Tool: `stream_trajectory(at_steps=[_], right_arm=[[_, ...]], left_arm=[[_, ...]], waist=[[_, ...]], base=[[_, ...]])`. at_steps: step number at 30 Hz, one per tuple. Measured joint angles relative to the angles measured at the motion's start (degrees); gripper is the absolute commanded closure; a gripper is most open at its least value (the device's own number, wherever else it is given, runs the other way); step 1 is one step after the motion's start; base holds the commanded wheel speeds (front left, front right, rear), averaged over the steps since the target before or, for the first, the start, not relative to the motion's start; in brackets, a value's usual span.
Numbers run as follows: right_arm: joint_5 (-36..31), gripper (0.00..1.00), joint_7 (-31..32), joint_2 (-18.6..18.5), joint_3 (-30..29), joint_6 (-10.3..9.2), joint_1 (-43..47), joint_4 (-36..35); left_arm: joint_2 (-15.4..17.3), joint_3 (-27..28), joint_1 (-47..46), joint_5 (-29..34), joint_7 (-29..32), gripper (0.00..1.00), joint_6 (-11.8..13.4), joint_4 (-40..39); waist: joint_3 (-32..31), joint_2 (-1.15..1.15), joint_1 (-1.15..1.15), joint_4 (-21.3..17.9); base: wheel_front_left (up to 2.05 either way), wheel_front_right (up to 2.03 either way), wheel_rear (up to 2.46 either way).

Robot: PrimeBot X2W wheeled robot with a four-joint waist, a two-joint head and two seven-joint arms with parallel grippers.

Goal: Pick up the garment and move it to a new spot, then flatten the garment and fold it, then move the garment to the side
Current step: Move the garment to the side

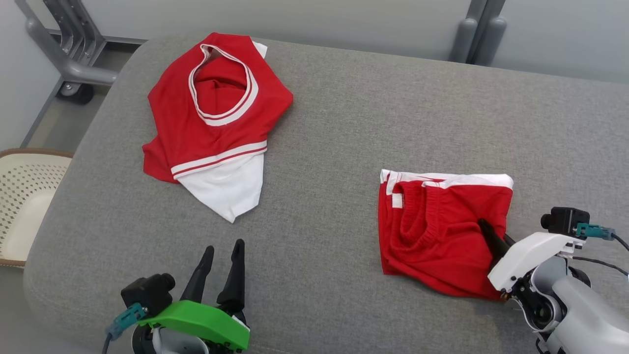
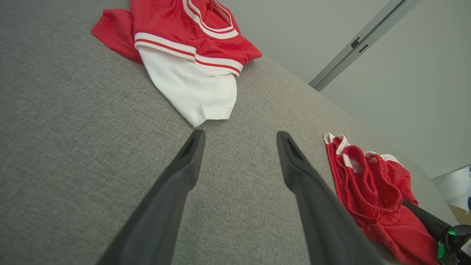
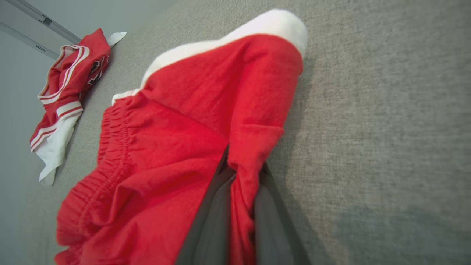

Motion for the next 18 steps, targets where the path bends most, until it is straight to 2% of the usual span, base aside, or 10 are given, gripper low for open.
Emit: stream_trajectory(at_steps=[6,18], right_arm=[[-1.86,1.00,-0.49,-1.38,-0.02,0.02,-2.03,0.45],[-5.42,1.00,-0.38,-11.54,-1.45,-0.19,-6.98,2.43]], left_arm=[[0.29,0.82,0.01,0.01,-0.41,0.00,0.08,-0.31],[0.56,0.74,-0.01,0.83,-0.42,0.00,0.09,-2.68]], waist=[[0.05,0.00,0.00,-1.80],[0.55,0.00,0.00,-6.34]], base=[[0.00,0.00,0.00],[0.00,0.00,0.00]])
